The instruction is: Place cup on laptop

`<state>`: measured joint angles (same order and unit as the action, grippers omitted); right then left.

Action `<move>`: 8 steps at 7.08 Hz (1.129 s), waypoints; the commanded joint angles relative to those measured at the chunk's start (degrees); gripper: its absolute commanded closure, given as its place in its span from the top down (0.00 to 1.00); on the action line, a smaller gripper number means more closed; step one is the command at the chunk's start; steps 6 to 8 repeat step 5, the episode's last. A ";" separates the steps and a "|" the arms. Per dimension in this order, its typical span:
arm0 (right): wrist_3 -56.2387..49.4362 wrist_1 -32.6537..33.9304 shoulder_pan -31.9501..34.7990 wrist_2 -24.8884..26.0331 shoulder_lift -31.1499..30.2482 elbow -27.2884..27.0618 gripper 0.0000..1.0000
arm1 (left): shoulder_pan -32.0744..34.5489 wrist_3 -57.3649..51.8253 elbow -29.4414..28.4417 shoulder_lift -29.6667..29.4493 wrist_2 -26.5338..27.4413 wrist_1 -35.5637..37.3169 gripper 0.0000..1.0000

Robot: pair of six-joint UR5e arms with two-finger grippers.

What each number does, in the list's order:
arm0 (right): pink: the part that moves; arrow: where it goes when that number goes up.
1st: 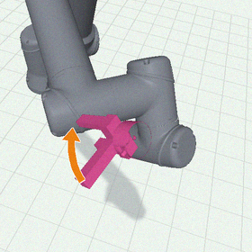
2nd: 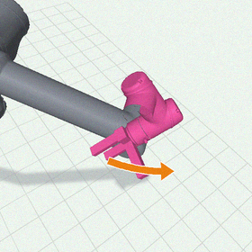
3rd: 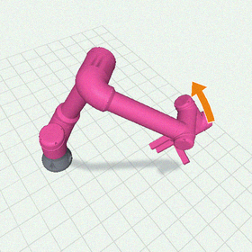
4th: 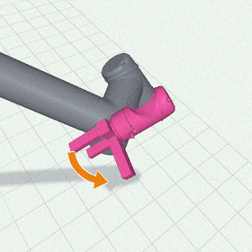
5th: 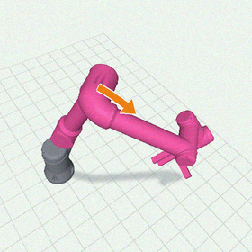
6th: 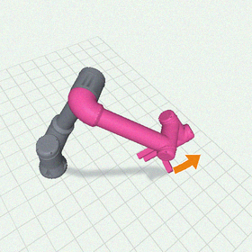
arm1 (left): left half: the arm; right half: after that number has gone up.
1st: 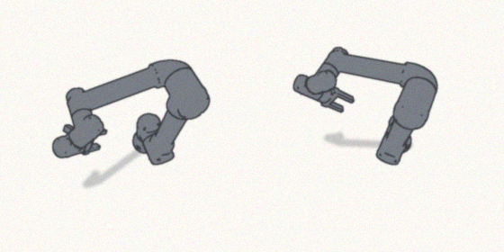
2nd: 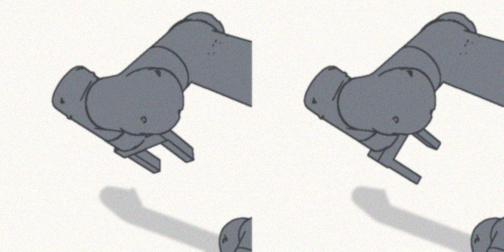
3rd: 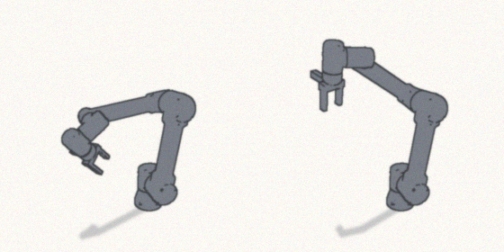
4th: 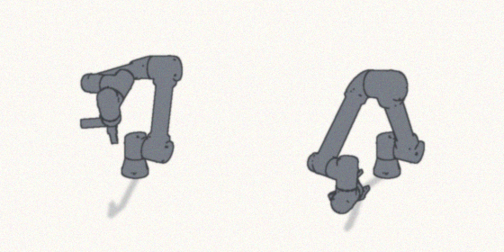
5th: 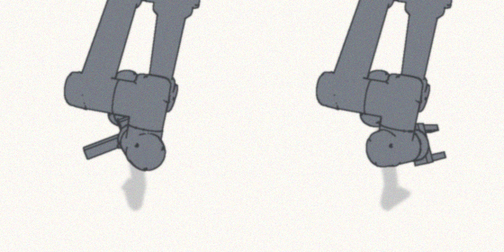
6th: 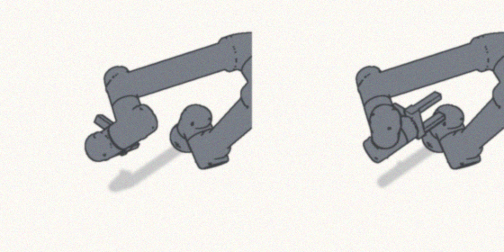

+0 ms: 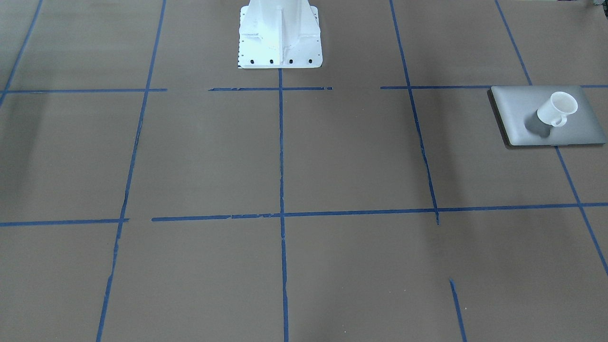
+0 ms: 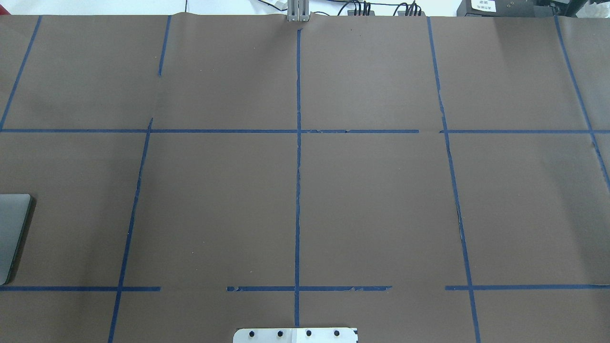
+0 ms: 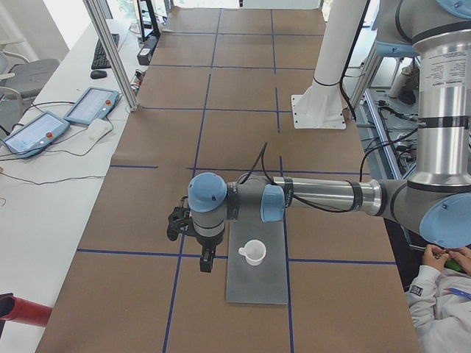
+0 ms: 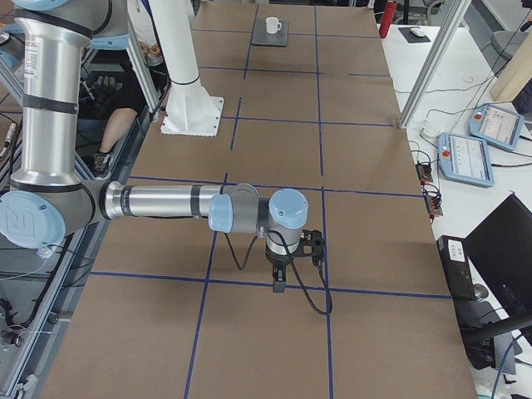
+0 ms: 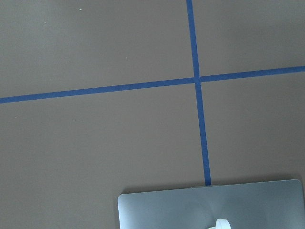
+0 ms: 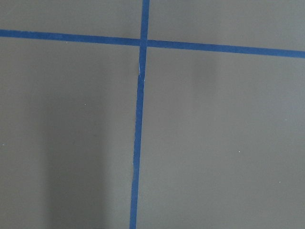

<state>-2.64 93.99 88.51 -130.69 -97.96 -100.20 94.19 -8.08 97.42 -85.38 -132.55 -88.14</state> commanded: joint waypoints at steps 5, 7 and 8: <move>0.00 -0.03 0.00 0.00 -0.03 0.00 1.00 | -0.06 0.00 0.49 0.30 0.01 0.08 1.00; 0.00 -0.03 0.00 0.00 -0.03 0.00 1.00 | -0.06 0.00 0.49 0.30 0.01 0.08 1.00; 0.00 -0.03 0.00 0.00 -0.03 0.00 1.00 | -0.06 0.00 0.49 0.30 0.01 0.08 1.00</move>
